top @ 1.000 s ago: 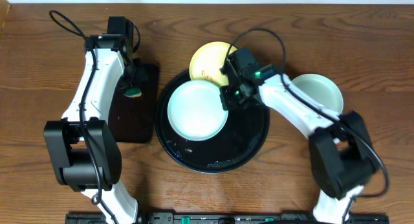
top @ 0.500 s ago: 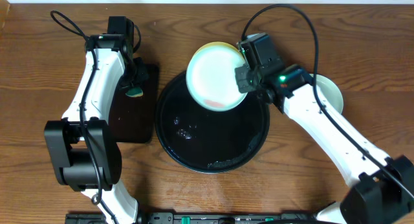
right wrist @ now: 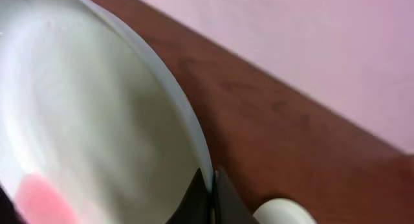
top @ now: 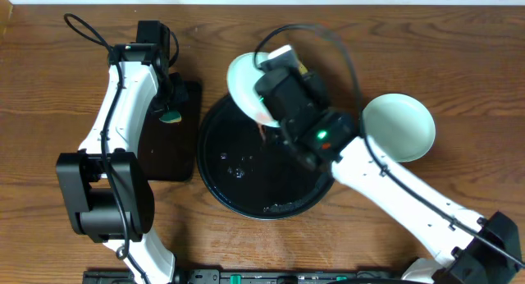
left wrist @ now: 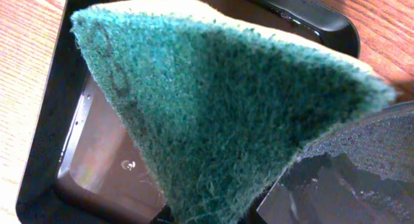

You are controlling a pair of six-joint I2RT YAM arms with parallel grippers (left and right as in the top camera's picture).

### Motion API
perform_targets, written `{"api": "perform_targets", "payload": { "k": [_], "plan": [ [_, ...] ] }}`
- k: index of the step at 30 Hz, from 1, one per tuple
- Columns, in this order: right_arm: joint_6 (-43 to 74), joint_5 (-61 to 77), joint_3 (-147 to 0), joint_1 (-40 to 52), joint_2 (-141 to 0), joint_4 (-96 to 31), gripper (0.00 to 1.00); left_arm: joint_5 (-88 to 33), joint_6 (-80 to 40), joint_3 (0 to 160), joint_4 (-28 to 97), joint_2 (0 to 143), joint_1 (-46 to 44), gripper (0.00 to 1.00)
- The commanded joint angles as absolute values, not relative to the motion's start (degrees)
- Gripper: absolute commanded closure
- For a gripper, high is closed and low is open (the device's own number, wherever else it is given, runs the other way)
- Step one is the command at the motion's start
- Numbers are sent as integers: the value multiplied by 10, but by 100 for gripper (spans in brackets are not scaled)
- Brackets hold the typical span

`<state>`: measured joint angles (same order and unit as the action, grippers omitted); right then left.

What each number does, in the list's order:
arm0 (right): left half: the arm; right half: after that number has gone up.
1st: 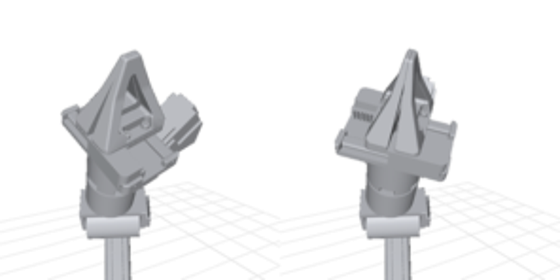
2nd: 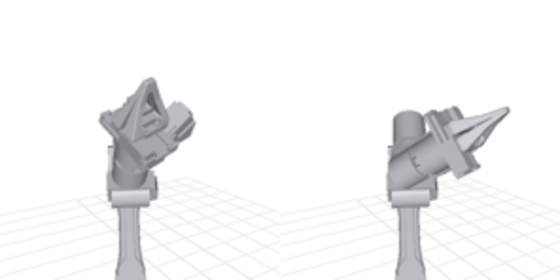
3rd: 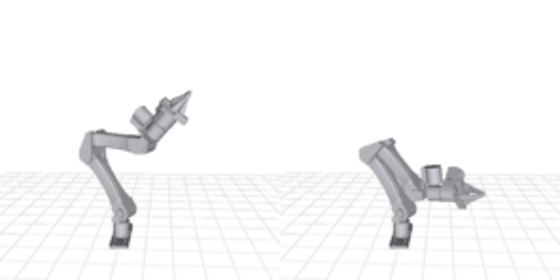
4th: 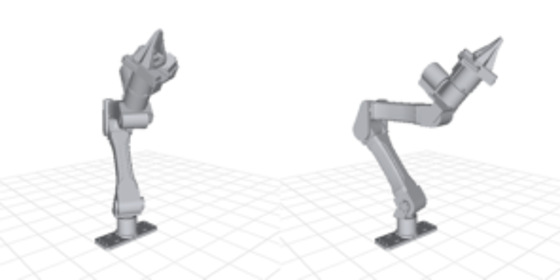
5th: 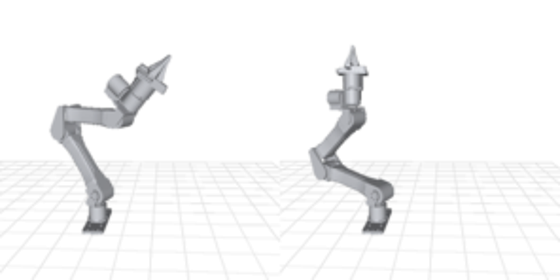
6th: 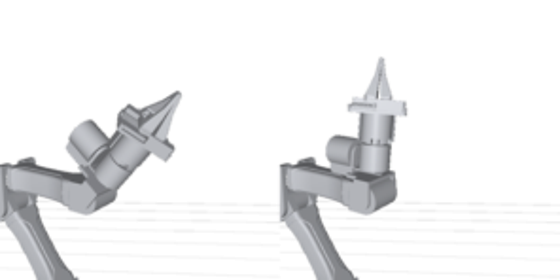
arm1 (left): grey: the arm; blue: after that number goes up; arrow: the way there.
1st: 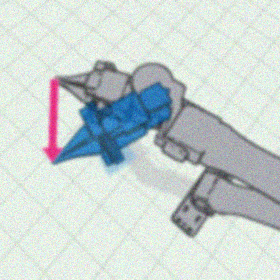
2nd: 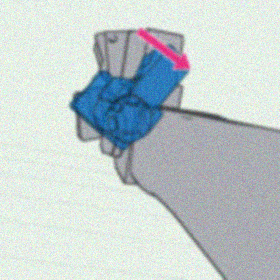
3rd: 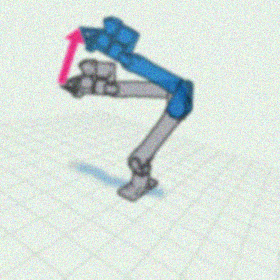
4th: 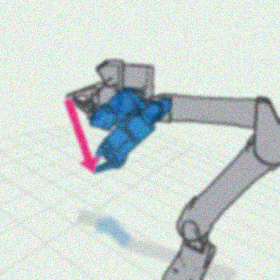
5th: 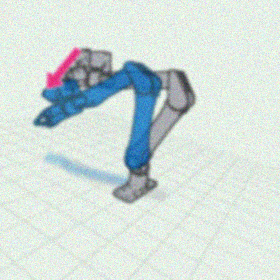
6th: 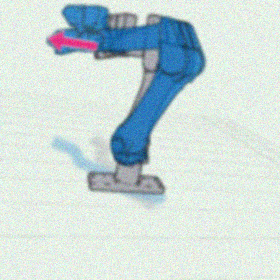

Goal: Clean dirty plates on tray and stack at the side
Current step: 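Lift the pale green plate with right gripper off the round tray, then stack the pale green plate onto the first plate and release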

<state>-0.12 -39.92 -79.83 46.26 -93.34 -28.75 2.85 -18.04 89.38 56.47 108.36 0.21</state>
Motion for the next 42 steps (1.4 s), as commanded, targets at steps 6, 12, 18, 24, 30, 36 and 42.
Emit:
{"api": "perform_targets", "payload": {
  "k": [6,12,18,24,30,36,42],
  "plan": [
    [-35,-487,-811,493,-922,-270,99,25,-184,902,563,1086,3,92],
    [-35,-486,-811,492,-922,-274,99,25,-184,902,563,1086,3,92],
    [4,-408,-808,470,-924,-299,99,25,-184,902,563,1086,3,92],
    [92,-296,-808,384,-924,-329,99,25,-184,902,566,1086,3,92],
    [162,-133,-808,242,-924,-362,99,25,-184,898,567,1086,3,92],
    [189,-56,-808,113,-932,-397,99,25,-184,896,567,1086,3,92],
    [212,-55,-808,48,-969,-435,99,25,-184,896,562,1086,3,92]
  ]
}}
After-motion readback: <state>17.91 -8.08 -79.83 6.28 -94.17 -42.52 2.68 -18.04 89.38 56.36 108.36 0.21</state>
